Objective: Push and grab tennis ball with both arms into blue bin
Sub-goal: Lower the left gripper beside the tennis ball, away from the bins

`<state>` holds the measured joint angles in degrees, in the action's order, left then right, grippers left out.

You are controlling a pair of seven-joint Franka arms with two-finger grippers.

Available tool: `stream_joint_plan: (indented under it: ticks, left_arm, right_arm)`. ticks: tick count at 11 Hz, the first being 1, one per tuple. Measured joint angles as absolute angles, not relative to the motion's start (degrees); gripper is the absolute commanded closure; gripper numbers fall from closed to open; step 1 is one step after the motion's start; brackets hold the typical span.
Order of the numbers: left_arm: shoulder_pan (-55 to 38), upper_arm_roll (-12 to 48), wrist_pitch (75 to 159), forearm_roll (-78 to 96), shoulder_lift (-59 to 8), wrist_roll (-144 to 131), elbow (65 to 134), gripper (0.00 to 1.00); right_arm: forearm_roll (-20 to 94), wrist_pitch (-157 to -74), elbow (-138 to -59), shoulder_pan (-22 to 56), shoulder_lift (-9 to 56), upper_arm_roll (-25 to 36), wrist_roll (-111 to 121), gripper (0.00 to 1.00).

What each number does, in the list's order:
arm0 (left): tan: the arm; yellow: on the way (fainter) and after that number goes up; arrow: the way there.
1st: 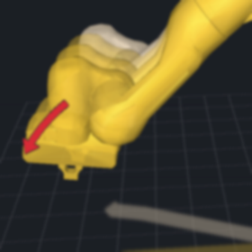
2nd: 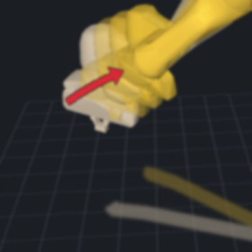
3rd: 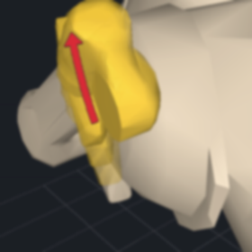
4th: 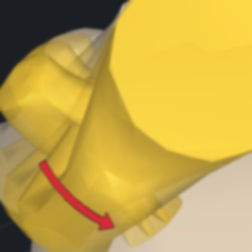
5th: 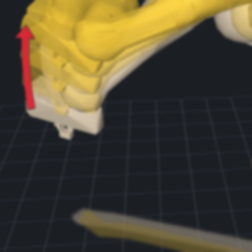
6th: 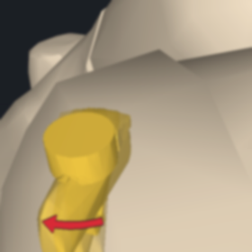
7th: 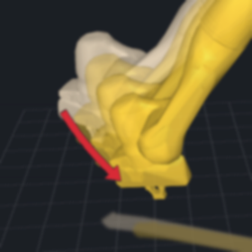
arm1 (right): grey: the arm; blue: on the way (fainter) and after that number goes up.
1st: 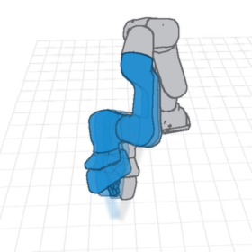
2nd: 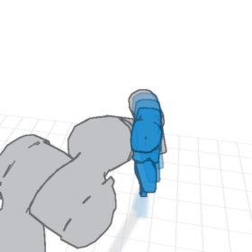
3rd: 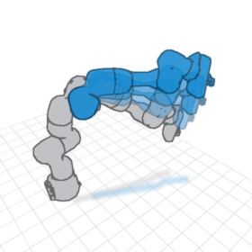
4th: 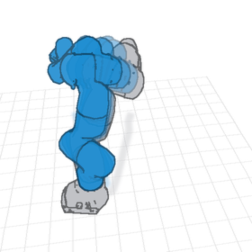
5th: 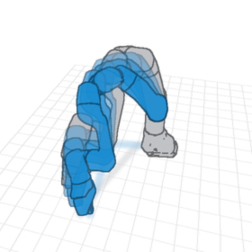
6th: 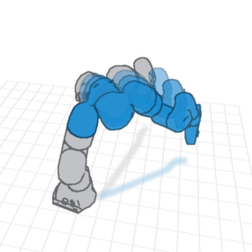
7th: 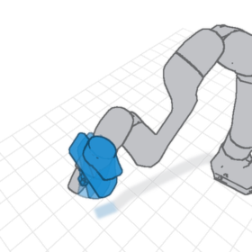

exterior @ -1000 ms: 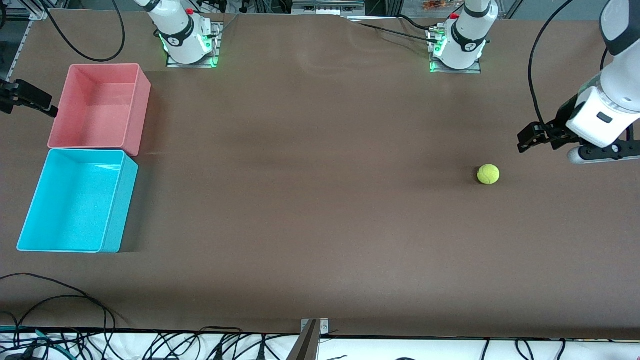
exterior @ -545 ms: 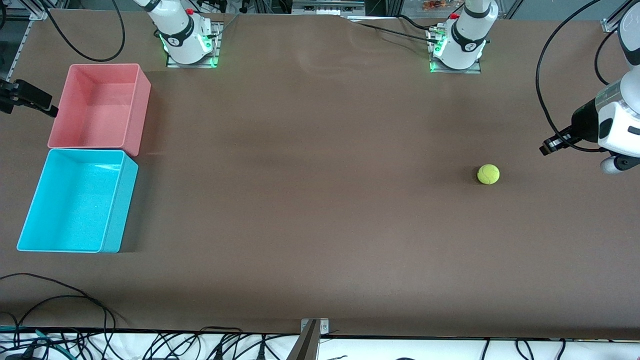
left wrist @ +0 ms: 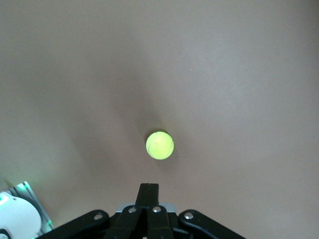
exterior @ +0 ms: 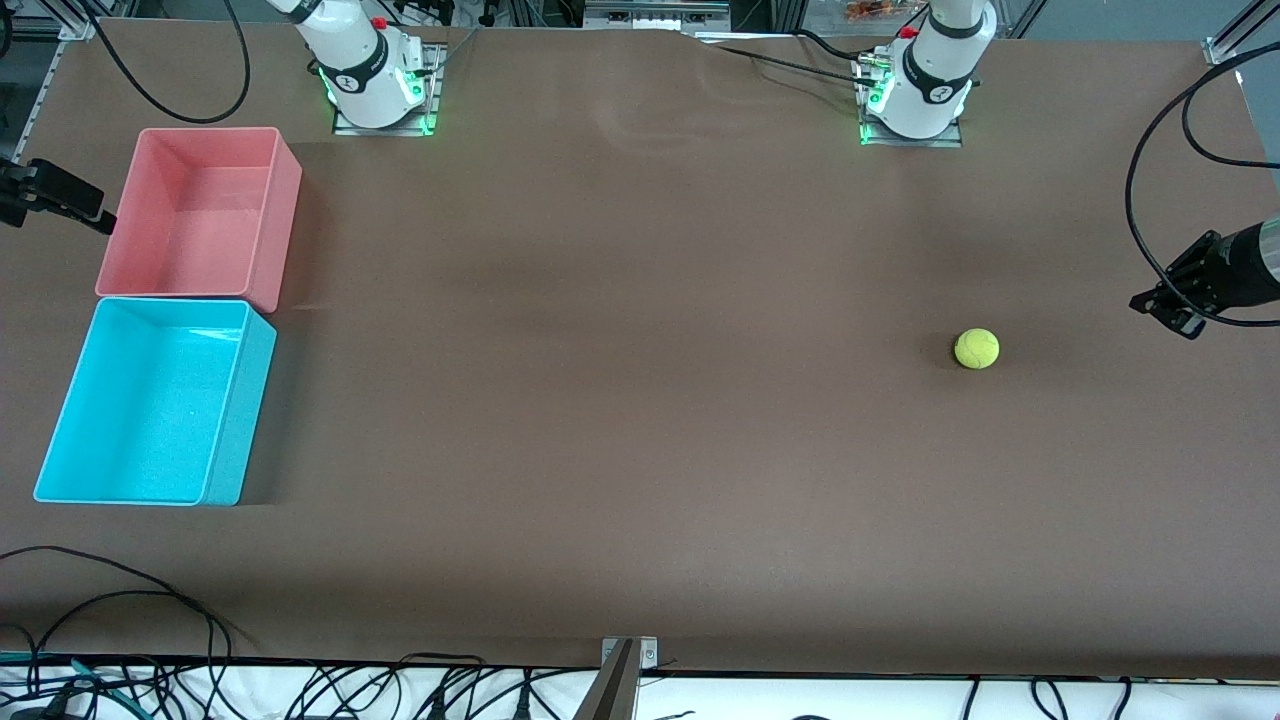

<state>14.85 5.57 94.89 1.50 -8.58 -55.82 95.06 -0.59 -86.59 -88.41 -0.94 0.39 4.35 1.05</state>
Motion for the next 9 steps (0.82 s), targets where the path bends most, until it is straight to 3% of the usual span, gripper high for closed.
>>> stream_joint_plan:
  ticks: [4, 9]
  left_arm:
    - [17.6, 5.7, 105.7, 1.6, -7.9, -62.2, 104.2, 1.0]
    - [19.9, 5.9, 125.0, 1.6, -4.1, -66.1, 124.1, 1.0]
  right_arm:
    - [-0.6, -86.6, -88.4, -0.9, 0.4, 4.3, 1.1, 0.0]
    - [-0.6, -86.5, -88.4, -0.9, 0.4, 4.3, 1.1, 0.0]
